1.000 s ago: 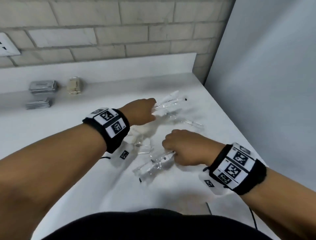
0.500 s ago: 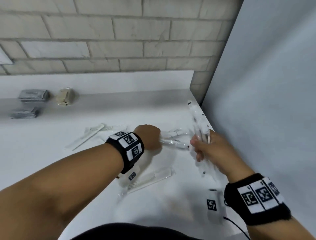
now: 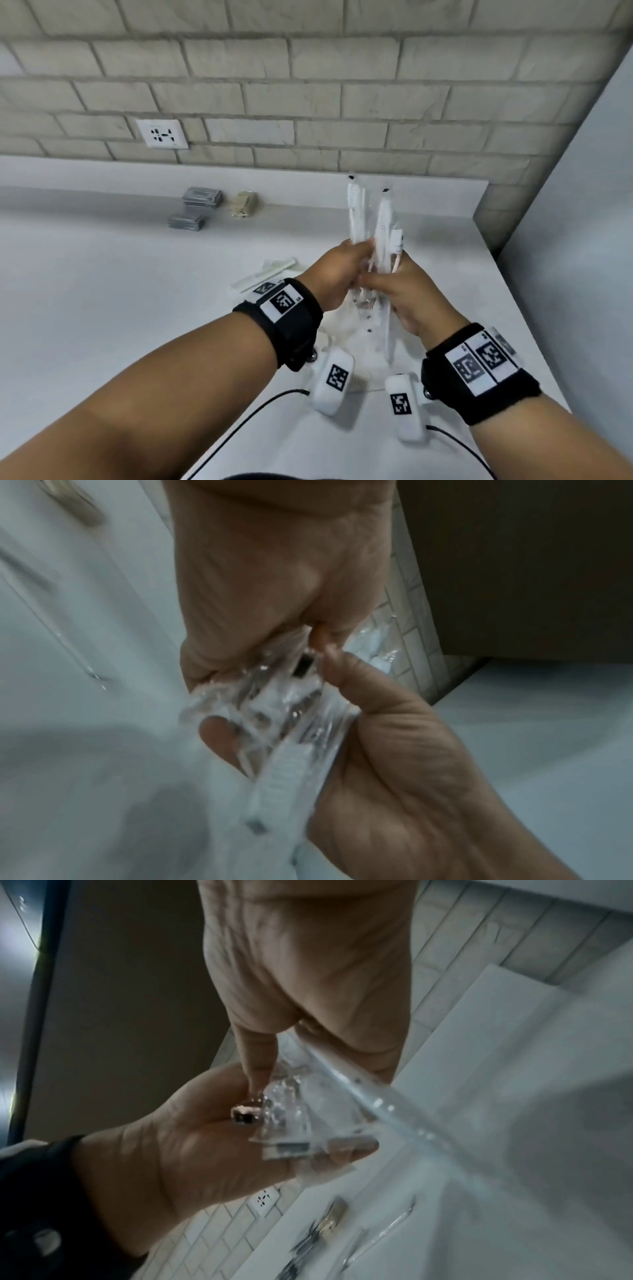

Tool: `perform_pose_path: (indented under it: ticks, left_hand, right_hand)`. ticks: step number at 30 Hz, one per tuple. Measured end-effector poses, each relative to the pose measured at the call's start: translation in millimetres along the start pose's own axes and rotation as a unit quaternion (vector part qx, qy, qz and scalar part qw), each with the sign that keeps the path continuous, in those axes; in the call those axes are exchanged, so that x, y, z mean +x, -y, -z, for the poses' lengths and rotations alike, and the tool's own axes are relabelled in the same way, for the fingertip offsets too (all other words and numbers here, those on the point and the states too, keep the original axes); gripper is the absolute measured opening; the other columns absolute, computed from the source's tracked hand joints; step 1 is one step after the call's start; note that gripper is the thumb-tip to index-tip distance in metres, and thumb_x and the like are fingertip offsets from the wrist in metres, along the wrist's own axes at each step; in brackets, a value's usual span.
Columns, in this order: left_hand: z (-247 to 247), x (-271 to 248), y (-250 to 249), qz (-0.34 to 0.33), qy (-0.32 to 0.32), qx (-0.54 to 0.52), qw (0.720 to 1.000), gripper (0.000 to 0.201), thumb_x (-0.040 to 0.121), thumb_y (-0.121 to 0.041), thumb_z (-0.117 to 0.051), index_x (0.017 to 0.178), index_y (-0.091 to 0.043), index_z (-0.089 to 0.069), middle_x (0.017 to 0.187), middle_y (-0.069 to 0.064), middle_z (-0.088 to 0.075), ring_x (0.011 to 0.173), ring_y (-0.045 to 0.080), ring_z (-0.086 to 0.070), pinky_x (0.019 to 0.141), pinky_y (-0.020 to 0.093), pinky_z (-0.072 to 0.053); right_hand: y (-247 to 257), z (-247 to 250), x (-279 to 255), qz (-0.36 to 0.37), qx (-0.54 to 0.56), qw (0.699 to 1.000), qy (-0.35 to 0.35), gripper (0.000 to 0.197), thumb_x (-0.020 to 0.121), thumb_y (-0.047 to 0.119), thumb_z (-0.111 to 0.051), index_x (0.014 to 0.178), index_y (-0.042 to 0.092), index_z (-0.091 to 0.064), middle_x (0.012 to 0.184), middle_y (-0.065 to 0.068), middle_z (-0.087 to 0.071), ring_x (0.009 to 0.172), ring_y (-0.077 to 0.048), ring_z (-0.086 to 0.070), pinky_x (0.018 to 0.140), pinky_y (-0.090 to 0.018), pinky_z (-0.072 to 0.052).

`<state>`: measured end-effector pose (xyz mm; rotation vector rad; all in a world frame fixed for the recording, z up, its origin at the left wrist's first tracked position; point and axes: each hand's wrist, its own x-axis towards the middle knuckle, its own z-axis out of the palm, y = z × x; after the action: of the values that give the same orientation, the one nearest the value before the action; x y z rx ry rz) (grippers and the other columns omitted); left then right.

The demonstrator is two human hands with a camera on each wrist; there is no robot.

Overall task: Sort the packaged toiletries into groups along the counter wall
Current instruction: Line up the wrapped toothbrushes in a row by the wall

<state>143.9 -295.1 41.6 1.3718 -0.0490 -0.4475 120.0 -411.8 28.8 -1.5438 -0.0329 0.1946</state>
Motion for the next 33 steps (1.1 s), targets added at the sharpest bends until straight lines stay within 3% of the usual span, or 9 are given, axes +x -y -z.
perform_pose_path:
  ticks: [3, 7, 12, 14, 20, 23, 26, 30, 33]
  left_hand:
    - [20.9, -5.5, -5.5, 0.019, -0.033, 0.019, 0.999, 0.026, 0.1, -0.027, -0.044, 0.089, -0.015, -0.064, 0.068, -0.002, -0.065, 0.056, 0.014, -0.059, 0.049, 0.021, -0.043]
    - [58.4, 7.5, -11.7, 0.073, -0.097, 0.114, 0.986, 0.023, 0.098, -0.034, -0.047, 0.087, -0.016, -0.054, 0.072, 0.0, -0.058, 0.059, 0.013, -0.05, 0.061, 0.026, -0.039]
    - [111.6, 47.5, -27.2, 0.073, -0.118, 0.218, 0.966, 0.017, 0.092, -0.022, -0.059, 0.087, -0.006, -0.058, 0.071, 0.011, -0.052, 0.05, 0.013, -0.043, 0.048, 0.02, -0.038]
    - [131.5, 63.4, -36.1, 0.065, -0.117, 0.218, 0.967, 0.024, 0.088, -0.016, -0.066, 0.107, -0.005, -0.056, 0.072, 0.011, -0.057, 0.05, 0.013, -0.048, 0.048, 0.021, -0.043]
    - [185.9, 120.6, -39.9, 0.094, -0.089, 0.262, 0.956, 0.023, 0.084, -0.021, -0.073, 0.093, -0.008, -0.057, 0.085, 0.014, -0.063, 0.072, 0.022, -0.061, 0.08, 0.035, -0.055]
    - [205.3, 144.1, -31.7, 0.12, -0.086, 0.387, 0.91, 0.031, 0.082, -0.042, -0.072, 0.091, -0.018, -0.055, 0.088, 0.016, -0.07, 0.072, 0.022, -0.064, 0.086, 0.035, -0.055]
    - [224.9, 157.3, -21.7, 0.092, -0.117, 0.513, 0.845, 0.063, 0.082, -0.044, -0.068, 0.135, -0.019, -0.045, 0.126, 0.01, -0.06, 0.108, 0.023, -0.062, 0.099, 0.034, -0.047]
    - [226.7, 154.5, -13.8, 0.014, -0.03, 0.608, 0.793, 0.072, 0.084, -0.044, -0.065, 0.147, -0.035, -0.032, 0.137, 0.006, -0.041, 0.121, 0.024, -0.05, 0.103, 0.034, -0.041]
    - [222.2, 153.9, -12.1, 0.025, -0.001, 0.669, 0.743, 0.069, 0.082, -0.05, -0.066, 0.144, -0.036, -0.038, 0.143, 0.003, -0.038, 0.128, 0.026, -0.043, 0.106, 0.039, -0.038]
  right_hand:
    - [2.4, -15.9, 21.6, -0.032, -0.013, 0.999, -0.004, 0.063, 0.054, 0.011, -0.08, 0.113, 0.017, -0.057, 0.098, -0.02, -0.07, 0.082, -0.042, -0.071, 0.07, -0.064, -0.055]
    - [6.0, -31.3, 64.9, -0.079, -0.031, 0.996, 0.011, 0.062, 0.052, 0.006, -0.076, 0.11, 0.009, -0.057, 0.091, -0.023, -0.068, 0.074, -0.04, -0.069, 0.059, -0.048, -0.056]
    - [-6.8, -48.8, 141.0, -0.101, -0.11, 0.989, 0.009, 0.067, 0.027, 0.009, -0.074, 0.093, 0.003, -0.068, 0.084, -0.024, -0.072, 0.082, -0.048, -0.068, 0.072, -0.061, -0.054]
    - [-11.9, -51.4, 170.0, -0.111, -0.147, 0.983, 0.005, 0.064, 0.023, 0.014, -0.074, 0.086, 0.002, -0.071, 0.085, -0.025, -0.072, 0.082, -0.048, -0.068, 0.076, -0.062, -0.053]
    - [7.7, -51.2, 213.1, -0.187, -0.309, 0.929, -0.074, 0.041, 0.065, 0.008, -0.075, 0.102, -0.001, -0.06, 0.079, -0.013, -0.066, 0.062, -0.024, -0.062, 0.053, -0.023, -0.045]
    - [-4.7, -36.1, 230.7, -0.201, -0.363, 0.906, -0.085, 0.06, 0.073, 0.015, -0.078, 0.124, 0.005, -0.047, 0.11, -0.011, -0.062, 0.085, -0.025, -0.062, 0.064, -0.027, -0.045]
    - [-6.9, -25.7, 235.6, -0.137, -0.454, 0.87, -0.132, 0.079, 0.074, 0.032, -0.078, 0.139, 0.015, -0.037, 0.136, -0.013, -0.044, 0.123, -0.033, -0.045, 0.093, -0.037, -0.043]
    - [0.7, -37.8, 230.9, 0.03, -0.538, 0.833, -0.125, 0.054, 0.084, 0.027, -0.065, 0.134, 0.021, -0.046, 0.129, -0.009, -0.048, 0.12, -0.03, -0.046, 0.097, -0.038, -0.041]
    - [-10.7, -57.4, 225.2, -0.029, -0.621, 0.783, 0.017, 0.046, 0.085, 0.027, -0.064, 0.128, 0.021, -0.053, 0.124, -0.007, -0.048, 0.109, -0.027, -0.055, 0.087, -0.036, -0.049]
